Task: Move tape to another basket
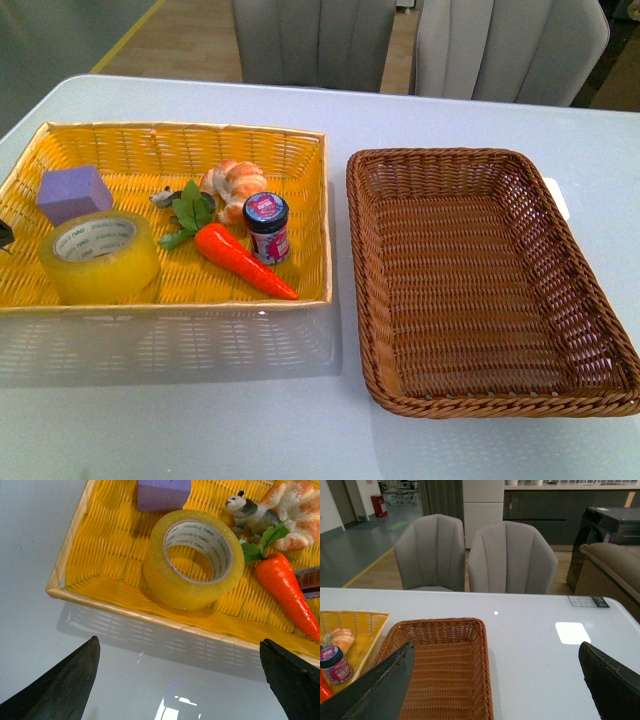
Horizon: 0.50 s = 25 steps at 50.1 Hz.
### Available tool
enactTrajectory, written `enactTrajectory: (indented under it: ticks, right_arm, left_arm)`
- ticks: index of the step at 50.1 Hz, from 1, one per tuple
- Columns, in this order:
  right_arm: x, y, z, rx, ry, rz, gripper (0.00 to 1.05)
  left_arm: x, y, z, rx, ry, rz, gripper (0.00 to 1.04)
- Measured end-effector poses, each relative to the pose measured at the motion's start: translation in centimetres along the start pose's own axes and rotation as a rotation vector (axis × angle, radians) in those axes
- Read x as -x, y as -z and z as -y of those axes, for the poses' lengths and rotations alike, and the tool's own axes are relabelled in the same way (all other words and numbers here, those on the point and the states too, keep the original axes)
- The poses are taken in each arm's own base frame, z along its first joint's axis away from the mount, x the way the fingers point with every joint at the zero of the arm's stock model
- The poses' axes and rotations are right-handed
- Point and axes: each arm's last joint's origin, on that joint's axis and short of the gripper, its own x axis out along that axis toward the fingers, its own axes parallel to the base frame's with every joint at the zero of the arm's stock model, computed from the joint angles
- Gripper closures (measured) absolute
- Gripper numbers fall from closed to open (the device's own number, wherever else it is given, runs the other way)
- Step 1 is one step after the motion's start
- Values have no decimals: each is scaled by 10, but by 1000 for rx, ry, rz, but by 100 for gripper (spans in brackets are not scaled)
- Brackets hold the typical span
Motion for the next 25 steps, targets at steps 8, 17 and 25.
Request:
enactTrajectory:
  ticks: [8,17,25]
  right_arm:
    - [0,0,0,0,0,0,9]
    - [0,0,0,0,0,0,9]
    - [0,0,0,0,0,0,9]
  left_arm:
    - [-18,-6,4,4,-8,-27,9]
    - [-34,-11,6,9,-23,-48,9]
    - [-47,-17,9,8,-35,-64,9]
